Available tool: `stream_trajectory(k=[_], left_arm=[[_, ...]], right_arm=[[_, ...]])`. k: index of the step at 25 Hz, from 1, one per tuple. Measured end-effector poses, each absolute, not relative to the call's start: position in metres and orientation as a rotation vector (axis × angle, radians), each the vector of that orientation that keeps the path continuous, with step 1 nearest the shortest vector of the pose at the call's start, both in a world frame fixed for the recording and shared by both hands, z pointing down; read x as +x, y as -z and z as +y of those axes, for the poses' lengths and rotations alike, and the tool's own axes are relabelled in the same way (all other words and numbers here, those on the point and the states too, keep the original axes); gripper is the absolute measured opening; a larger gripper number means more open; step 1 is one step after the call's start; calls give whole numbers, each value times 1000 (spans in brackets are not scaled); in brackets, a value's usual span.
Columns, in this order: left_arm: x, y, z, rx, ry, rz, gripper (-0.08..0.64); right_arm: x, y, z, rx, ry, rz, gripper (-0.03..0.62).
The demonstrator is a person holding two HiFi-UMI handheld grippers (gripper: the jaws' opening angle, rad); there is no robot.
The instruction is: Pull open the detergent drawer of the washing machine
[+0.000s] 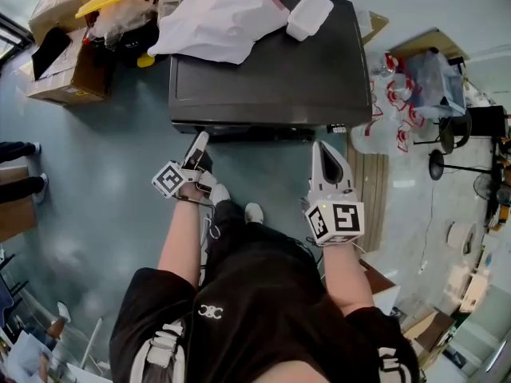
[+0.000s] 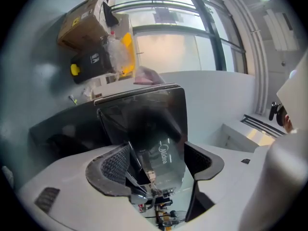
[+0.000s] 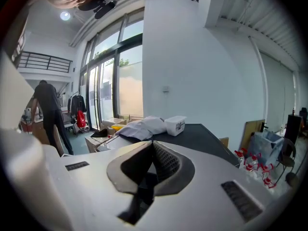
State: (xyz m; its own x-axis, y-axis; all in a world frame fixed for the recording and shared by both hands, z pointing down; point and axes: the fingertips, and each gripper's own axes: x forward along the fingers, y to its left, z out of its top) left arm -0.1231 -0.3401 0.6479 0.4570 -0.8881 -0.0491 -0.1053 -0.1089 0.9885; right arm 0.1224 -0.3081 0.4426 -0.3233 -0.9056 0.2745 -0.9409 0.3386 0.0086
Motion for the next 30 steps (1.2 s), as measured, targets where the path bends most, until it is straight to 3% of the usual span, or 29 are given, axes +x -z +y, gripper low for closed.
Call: stream_trajectory(k=[12, 22, 30], left_arm=[[-127, -651, -355, 1639, 891, -757, 330], [-135, -662, -350, 1620, 1038, -676, 213], [-135, -663, -347, 1636, 1057, -684, 184]], right_arm=[[128, -451, -304, 1677, -252, -2334, 2], [126, -454, -294, 1648, -233, -2308, 2], [135, -461, -282, 1625, -239, -2272, 2]])
